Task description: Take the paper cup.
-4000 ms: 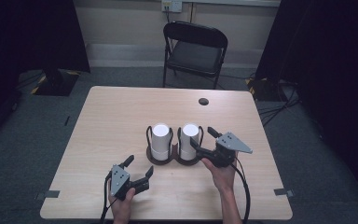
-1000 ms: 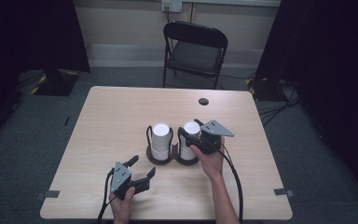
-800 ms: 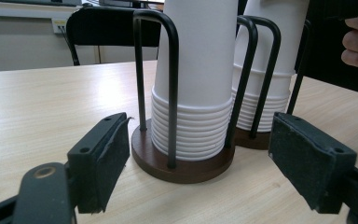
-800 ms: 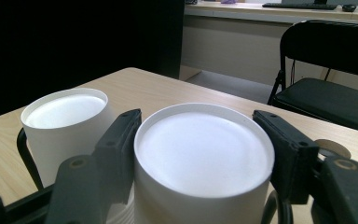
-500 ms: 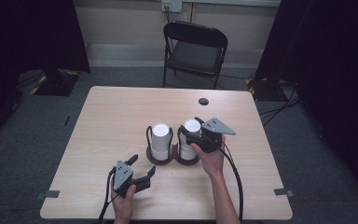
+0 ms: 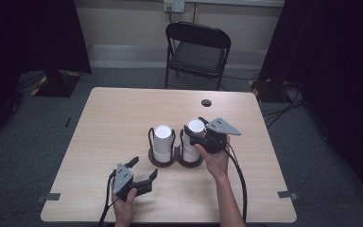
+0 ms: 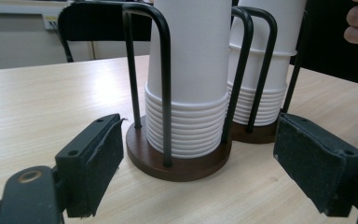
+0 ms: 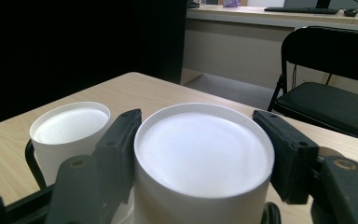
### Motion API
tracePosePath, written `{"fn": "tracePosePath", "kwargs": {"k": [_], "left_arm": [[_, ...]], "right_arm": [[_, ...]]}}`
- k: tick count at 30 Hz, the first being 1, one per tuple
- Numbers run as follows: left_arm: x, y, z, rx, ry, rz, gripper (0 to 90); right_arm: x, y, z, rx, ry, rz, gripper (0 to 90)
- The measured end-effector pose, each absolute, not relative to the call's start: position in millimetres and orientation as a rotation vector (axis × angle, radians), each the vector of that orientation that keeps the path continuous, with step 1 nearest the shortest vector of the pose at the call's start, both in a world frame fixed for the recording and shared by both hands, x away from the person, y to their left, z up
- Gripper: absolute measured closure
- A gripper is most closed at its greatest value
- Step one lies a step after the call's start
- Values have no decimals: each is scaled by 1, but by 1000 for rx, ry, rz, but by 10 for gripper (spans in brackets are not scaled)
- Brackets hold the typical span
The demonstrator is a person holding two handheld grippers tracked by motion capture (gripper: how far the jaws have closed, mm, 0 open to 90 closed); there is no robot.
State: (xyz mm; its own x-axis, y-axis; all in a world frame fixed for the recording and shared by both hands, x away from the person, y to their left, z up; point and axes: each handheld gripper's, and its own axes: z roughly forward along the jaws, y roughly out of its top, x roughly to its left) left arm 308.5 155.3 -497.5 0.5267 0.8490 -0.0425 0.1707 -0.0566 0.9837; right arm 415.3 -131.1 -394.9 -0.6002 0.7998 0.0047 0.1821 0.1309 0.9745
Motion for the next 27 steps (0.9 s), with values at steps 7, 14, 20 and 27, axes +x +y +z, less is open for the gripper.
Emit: {"fn": "tracePosePath", "kwargs": {"k": [7,14,20,27], "left_arm": [[308,155,-497,1565,908,713,160],[308,159,-498,1525,911,696,162],[308,156,-498,1543,907,701,162],[308,158,-498,1533,904,689,162]], "right_arm": [[416,-133,-388,947,1873,1515,357],[414,-131,-382,926,1868,1514,359],[412,-130,-377,912,1864,1509,359],[415,-128,-371,919,1873,1487,360]]}}
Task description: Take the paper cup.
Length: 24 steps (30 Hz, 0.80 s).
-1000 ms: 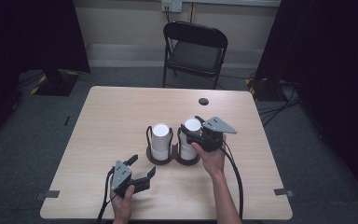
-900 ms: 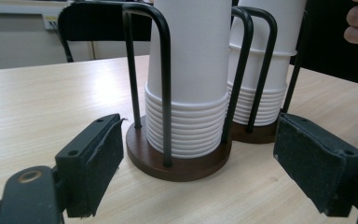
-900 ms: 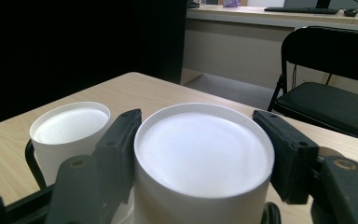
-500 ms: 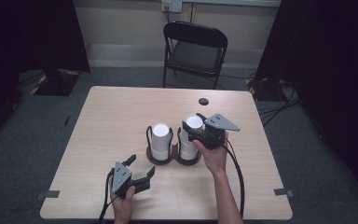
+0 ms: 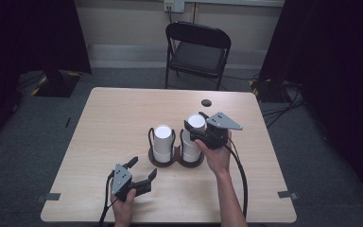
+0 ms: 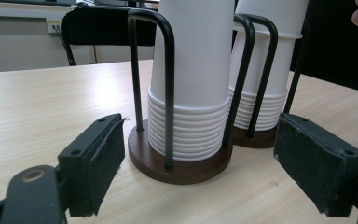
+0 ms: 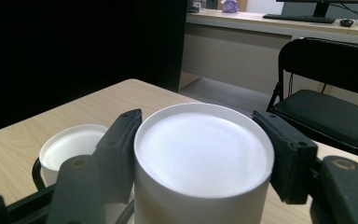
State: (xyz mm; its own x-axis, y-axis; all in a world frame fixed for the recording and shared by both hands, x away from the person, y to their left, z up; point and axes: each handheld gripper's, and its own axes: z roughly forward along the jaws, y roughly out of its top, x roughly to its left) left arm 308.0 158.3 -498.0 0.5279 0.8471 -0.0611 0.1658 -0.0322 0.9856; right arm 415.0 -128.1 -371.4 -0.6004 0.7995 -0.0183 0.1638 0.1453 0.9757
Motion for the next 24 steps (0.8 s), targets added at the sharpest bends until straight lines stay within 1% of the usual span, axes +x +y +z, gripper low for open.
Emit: {"fn": "tracePosePath", "kwargs": {"k": [6,12,17,24], "left_arm": [[308,157,-498,1539,910,696,162],[307,157,-498,1529,924,717,162],[308,157,-498,1536,913,710,162],[308,160,-498,1491,968,705,155]], "right_arm": [[417,-127,-363,917,1870,1498,361],[418,-128,-363,926,1867,1499,361],[418,-129,-363,933,1855,1507,362],[417,-131,-359,924,1815,1541,363]]}}
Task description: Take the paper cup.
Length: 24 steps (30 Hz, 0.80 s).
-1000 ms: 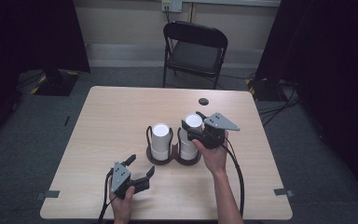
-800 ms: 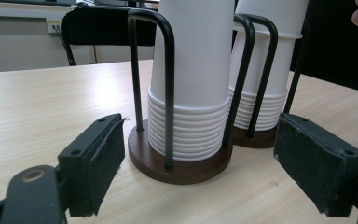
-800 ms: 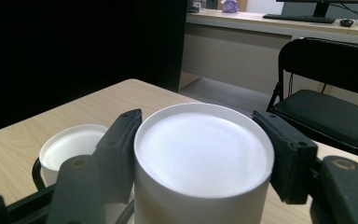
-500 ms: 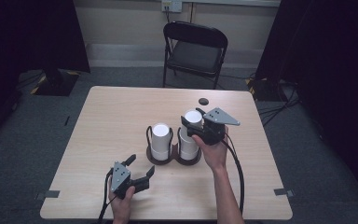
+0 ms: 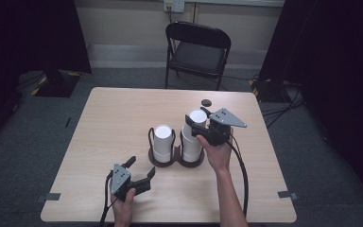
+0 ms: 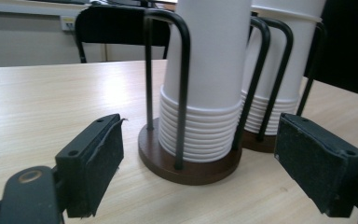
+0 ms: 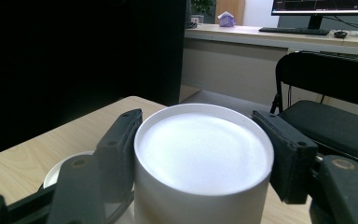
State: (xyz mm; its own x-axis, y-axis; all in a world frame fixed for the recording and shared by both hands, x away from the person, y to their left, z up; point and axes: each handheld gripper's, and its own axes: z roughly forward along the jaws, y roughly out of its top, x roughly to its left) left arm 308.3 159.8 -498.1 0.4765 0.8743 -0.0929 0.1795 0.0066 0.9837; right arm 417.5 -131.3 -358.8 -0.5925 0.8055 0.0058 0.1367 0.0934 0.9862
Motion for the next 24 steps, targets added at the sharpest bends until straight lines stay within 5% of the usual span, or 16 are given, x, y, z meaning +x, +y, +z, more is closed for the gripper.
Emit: {"fn": "tracePosePath", "kwargs": {"k": [24], "left_arm": [[307,157,-498,1523,932,714,160]], "right_arm": [[412,-149,-355,998,1746,1654,361]]}}
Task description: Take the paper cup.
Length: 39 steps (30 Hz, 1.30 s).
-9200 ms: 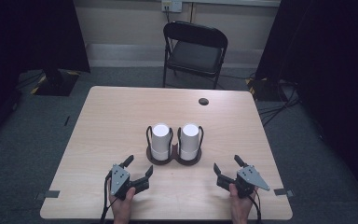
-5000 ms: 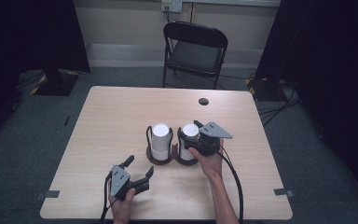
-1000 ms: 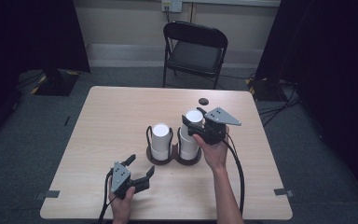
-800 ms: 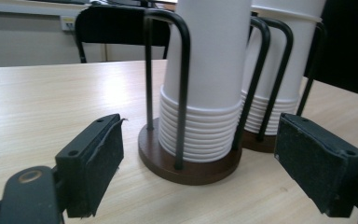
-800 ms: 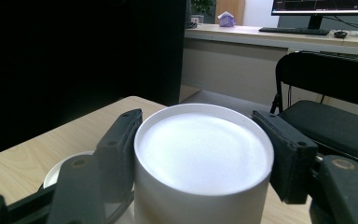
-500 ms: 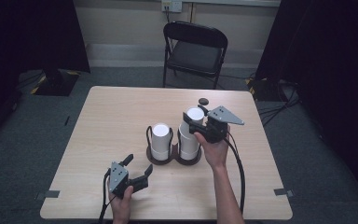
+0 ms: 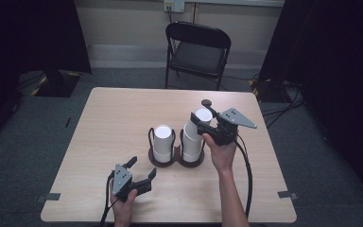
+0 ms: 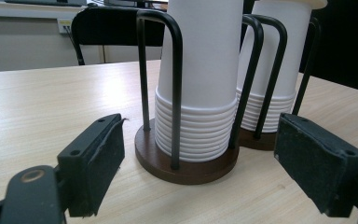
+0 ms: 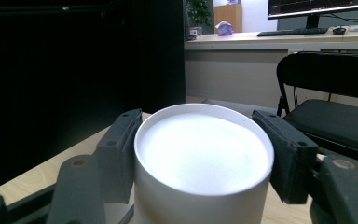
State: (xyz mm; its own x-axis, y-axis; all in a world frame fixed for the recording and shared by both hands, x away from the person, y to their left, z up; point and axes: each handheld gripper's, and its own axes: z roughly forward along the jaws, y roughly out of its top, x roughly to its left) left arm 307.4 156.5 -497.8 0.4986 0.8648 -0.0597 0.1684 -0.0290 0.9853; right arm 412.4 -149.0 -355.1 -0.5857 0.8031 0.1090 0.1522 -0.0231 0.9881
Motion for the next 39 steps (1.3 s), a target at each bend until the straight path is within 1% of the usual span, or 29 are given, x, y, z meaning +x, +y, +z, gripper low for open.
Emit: {"fn": "tracePosePath", "kwargs": {"k": [6,12,19,21,23,28,33,39], "left_arm": [[306,157,-498,1524,907,705,160],[307,156,-498,1530,924,714,158],[307,154,-498,1530,939,705,159],[307,155,-498,1528,941,693,164],[307,156,-498,1522,942,674,204],[309,158,-498,1503,948,629,181],[308,155,-496,1521,940,625,184],[305,146,-496,1514,905,578,211]], "right_arm": [[406,-158,-354,996,1727,1652,360],[400,-165,-353,1017,1718,1667,360],[383,-169,-355,1059,1721,1666,360],[378,-171,-356,1071,1712,1690,361],[375,-173,-356,1075,1702,1699,361],[364,-175,-359,1082,1709,1694,361],[354,-177,-364,1090,1692,1708,361],[339,-179,-368,1083,1678,1734,361]]}}
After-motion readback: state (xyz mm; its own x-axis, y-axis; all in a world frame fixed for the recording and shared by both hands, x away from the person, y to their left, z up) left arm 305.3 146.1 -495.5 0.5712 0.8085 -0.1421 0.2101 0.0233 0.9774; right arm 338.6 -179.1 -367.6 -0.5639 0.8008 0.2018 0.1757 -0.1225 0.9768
